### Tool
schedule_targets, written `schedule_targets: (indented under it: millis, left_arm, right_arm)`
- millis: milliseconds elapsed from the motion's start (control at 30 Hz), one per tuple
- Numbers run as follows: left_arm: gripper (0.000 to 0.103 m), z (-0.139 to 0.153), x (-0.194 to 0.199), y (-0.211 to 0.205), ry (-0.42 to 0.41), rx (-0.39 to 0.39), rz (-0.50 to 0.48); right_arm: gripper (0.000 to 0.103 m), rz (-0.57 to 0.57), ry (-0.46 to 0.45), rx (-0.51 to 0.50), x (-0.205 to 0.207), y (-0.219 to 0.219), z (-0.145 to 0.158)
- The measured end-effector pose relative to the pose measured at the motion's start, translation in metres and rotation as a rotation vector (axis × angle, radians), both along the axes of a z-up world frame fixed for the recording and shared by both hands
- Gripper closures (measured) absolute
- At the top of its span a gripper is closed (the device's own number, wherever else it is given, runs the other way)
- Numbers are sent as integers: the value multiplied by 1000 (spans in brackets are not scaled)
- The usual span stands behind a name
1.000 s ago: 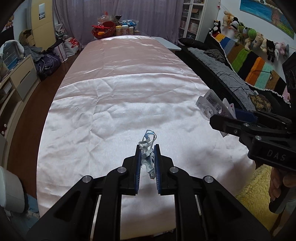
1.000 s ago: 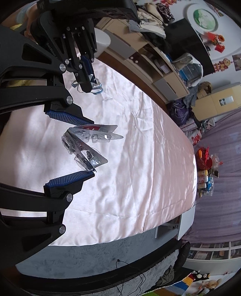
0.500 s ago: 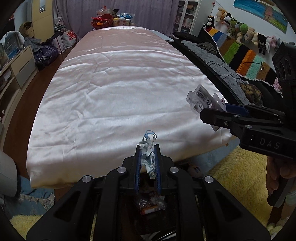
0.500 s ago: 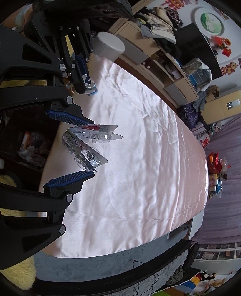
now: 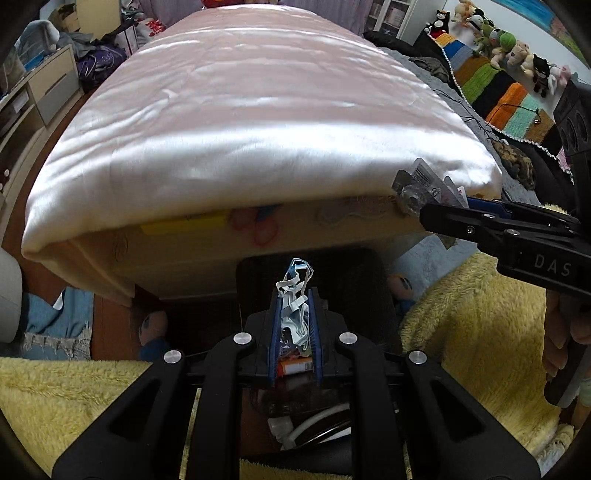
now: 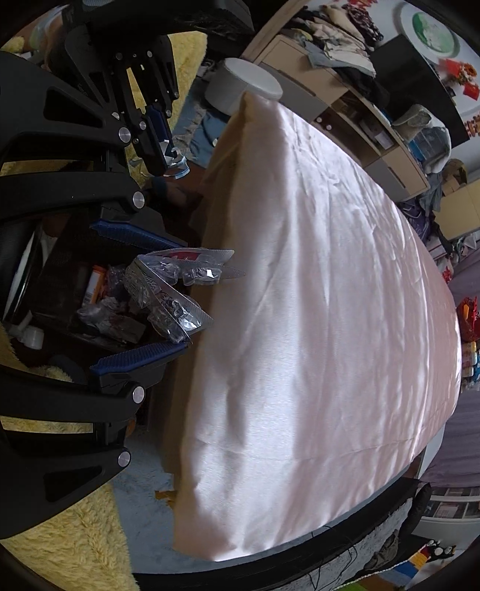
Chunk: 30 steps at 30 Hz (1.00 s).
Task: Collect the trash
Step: 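Lower both tools into the black bin and release the blister pack and plastic piece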
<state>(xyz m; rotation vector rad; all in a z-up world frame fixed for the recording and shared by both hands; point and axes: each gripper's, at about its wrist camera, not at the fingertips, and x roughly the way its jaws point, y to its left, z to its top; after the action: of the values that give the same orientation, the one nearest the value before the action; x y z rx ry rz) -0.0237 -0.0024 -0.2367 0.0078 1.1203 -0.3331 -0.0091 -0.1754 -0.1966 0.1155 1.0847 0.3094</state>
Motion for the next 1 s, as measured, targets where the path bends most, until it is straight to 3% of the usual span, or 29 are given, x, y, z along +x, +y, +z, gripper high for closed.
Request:
schedule_targets:
  millis: [433,533,600,633,800,933,1000]
  left_arm:
    - [87,-40,-9,-6,135,-24,-26]
    - [79,-44,-10,-7,152,-24,-32]
    - [72,-44,-9,-7,155,-27,-32]
    - [69,-44,-10,-6,154,-28,-30]
    - [37,-38,-10,-4,131,-23,-15]
    - [18,-23,-9,1,85,-6,-5]
    - [9,-13,-8,4,60,-1,3]
  right_arm:
    - [50,25,155,0,-7,15,-50]
    - [48,28,159,0,-6,16,-50]
    - [36,21,161,4,-5,16,-50]
    - [35,14,161,6,-3,14,-50]
    - [29,-28,152,23,2,4,-44]
    - [20,-81,82,41,4,-13,-18]
    - [8,-104,35,48,4,-23,-2]
